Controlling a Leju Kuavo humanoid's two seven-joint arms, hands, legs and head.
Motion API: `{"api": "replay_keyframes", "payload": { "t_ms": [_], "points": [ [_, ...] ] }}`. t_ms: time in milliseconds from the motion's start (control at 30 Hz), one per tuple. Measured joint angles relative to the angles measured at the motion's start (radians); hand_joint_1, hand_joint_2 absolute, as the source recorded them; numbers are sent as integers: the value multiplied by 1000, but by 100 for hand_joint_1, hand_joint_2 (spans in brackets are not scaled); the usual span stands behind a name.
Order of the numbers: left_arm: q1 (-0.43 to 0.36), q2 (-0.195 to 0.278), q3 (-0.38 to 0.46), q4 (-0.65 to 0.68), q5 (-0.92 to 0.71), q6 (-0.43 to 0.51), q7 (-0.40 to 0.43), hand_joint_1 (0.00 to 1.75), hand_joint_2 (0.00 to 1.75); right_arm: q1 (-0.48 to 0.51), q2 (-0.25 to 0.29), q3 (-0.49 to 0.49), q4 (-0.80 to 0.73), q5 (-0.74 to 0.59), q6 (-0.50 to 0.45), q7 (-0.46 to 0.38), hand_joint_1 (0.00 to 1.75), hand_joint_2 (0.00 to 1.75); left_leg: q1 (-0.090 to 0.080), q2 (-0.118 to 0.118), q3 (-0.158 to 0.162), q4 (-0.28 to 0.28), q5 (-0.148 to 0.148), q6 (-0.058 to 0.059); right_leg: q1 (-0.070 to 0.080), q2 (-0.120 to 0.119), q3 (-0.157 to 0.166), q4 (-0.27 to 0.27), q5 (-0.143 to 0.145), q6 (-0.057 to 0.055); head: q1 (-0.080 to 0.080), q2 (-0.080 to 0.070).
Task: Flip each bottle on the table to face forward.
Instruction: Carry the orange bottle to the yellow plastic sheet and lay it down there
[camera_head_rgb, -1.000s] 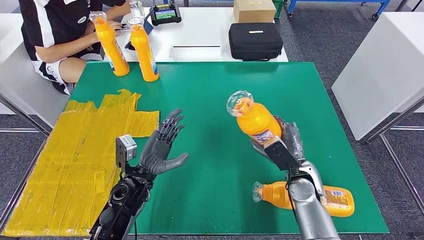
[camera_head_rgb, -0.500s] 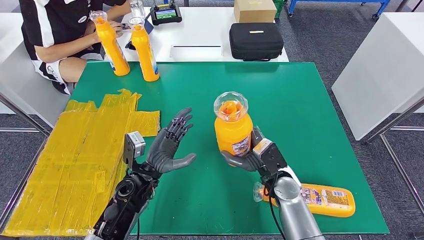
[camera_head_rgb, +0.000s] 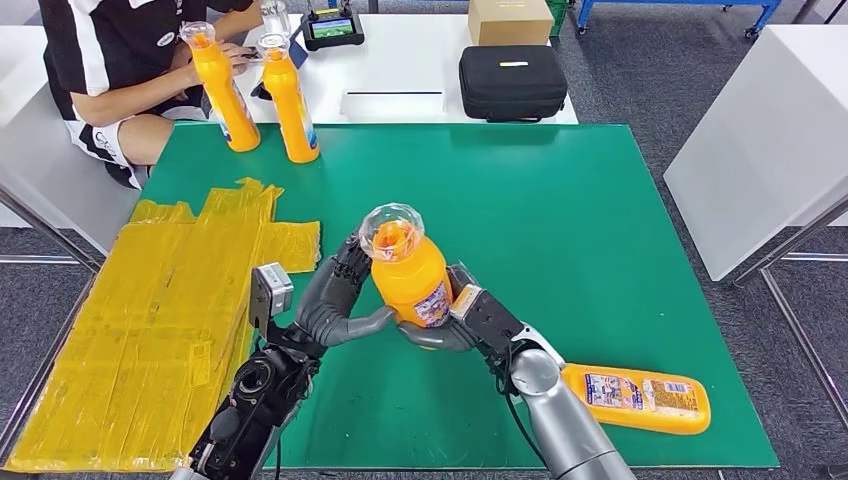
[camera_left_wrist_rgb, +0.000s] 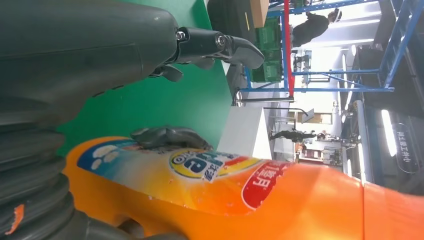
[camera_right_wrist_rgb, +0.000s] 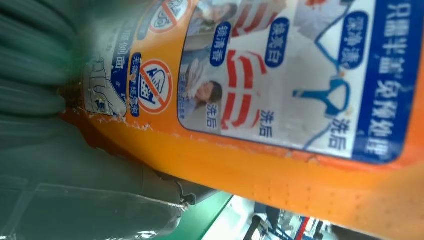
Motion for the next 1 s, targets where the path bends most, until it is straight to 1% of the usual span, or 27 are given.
{"api": "replay_keyframes", "payload": {
  "t_ms": [167,467,800,1000],
  "points": [
    [4,0,0,0,4,3,0,0,175,-14,6,29,31,4,1,0,175,175,0,0,0,0,0,0,0,0,0,0,0,0,0,0],
    [10,0,-5,-6,6,1,4,0,175,-28,12,53,70,6,-6,6,175,175,0,0,0,0,0,0,0,0,0,0,0,0,0,0],
    [11,0,-7,-15,12,2,10,0,175,-43,31,55,110,-23,-10,7,175,175,0,0,0,0,0,0,0,0,0,0,0,0,0,0],
    [25,1,-7,-15,12,6,6,0,175,-41,35,54,126,-23,-16,7,175,175,0,0,0,0,0,0,0,0,0,0,0,0,0,0]
  ]
}}
